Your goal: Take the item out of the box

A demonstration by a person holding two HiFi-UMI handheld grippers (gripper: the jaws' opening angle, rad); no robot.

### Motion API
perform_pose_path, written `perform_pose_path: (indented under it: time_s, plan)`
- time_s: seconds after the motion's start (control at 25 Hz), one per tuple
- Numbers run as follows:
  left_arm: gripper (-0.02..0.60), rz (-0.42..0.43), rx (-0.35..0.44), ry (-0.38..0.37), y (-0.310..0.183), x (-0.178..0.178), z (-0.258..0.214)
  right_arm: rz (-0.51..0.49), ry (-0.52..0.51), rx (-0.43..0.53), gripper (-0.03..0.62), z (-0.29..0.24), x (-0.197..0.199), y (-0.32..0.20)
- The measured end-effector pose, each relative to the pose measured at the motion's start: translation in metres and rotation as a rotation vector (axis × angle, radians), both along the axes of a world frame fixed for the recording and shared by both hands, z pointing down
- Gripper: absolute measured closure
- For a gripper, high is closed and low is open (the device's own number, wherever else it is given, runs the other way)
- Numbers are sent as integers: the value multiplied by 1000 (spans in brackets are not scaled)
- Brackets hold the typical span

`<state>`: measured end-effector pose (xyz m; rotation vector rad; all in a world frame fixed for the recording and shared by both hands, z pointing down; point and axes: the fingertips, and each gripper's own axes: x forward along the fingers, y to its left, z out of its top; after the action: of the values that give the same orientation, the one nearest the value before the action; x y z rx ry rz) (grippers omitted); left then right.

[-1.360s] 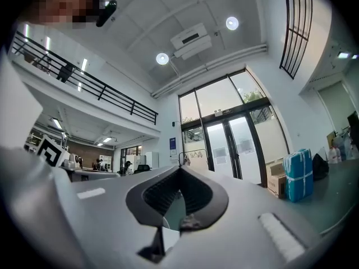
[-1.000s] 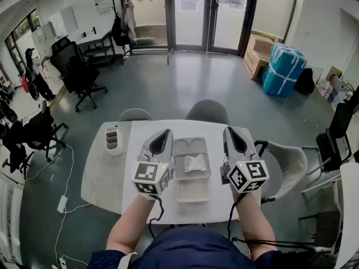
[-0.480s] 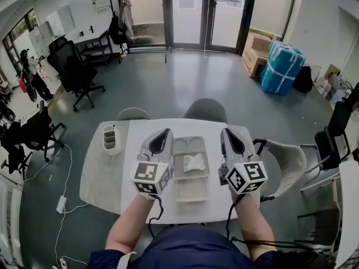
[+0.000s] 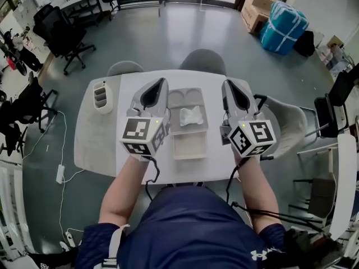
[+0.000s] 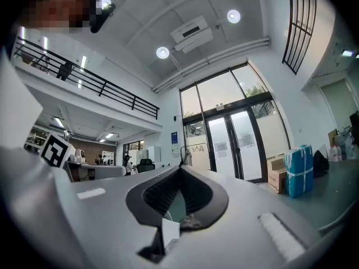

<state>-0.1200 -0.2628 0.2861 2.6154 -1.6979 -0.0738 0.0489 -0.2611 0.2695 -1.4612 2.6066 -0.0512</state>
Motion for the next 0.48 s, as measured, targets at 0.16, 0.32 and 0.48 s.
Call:
perform_pose_path:
  time_s: [0.16,0.32,0.48]
  plan:
    - [580,3,-23,3,-1,-2,5,9,3,-29,592,6,-1,-1]
    - [580,8,-23,2,-2,-4,7,12,5,-31,592,9,-3,-2]
    - [580,8,-26,2,-3,-4,7,15,4,-37,592,9,-2,-2]
